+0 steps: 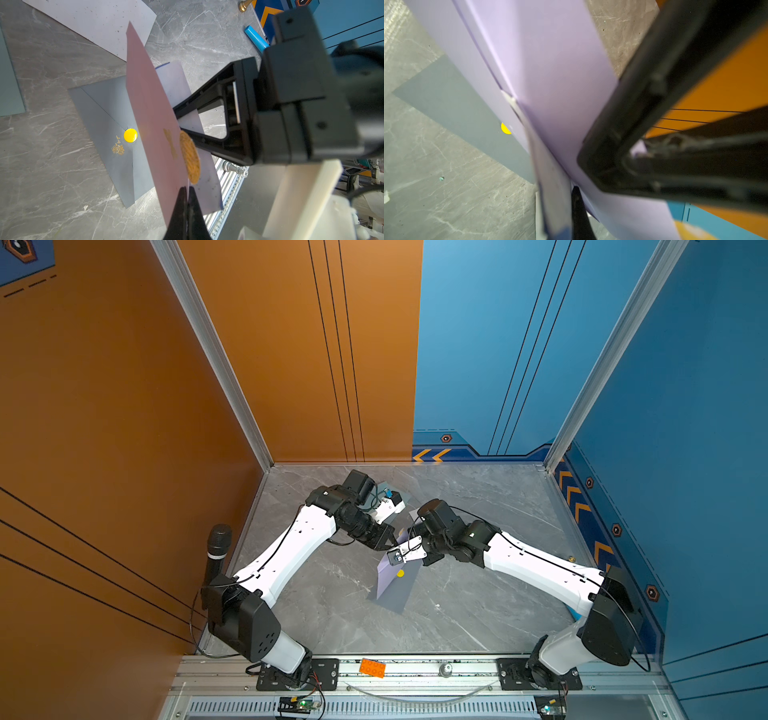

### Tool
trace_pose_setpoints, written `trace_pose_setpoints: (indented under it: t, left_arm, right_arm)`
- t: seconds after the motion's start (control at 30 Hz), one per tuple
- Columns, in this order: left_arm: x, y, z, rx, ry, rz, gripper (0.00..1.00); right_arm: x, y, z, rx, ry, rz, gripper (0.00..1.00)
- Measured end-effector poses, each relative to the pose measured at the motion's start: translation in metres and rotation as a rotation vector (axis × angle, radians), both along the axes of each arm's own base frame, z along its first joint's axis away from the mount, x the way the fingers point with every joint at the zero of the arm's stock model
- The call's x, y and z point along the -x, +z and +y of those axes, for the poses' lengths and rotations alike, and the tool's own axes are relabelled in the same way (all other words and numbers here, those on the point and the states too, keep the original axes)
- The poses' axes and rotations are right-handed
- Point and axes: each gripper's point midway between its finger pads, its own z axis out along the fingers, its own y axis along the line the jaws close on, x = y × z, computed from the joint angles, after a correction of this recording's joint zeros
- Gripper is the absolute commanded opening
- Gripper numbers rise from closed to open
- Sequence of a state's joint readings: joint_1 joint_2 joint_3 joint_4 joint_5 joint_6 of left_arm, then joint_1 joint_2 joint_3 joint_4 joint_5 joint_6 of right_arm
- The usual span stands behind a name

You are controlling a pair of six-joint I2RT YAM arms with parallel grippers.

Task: Fold the letter paper in half and place it into the envelope
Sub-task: Place the letter paper in the envelope.

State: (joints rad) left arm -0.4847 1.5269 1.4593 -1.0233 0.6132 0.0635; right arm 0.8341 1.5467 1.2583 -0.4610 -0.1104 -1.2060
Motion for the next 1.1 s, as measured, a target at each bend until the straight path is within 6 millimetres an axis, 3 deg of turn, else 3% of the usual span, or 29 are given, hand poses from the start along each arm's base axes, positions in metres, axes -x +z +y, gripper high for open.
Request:
trace_pose_setpoints:
  t: [0.2,0.67,1.1]
  left_arm:
    - [0.0,0.0,0.0,0.0,0.0,0.002,0.0]
    - [0.0,0.0,0.002,-0.003,0.005,-0.002,0.0]
    - [-0.003,-0.005,0.011,-0.043,0.031,0.002,0.0]
  right_arm:
    - [0.006,-0.004,0.004,-0.033,0.01,0.044,0.0]
    - [-0.001,0.001,0.017,-0.147,-0.067,0.09,0.0]
    - [-0.002,-0.008,0.027,-0.181,-0.054,0.074,0.0]
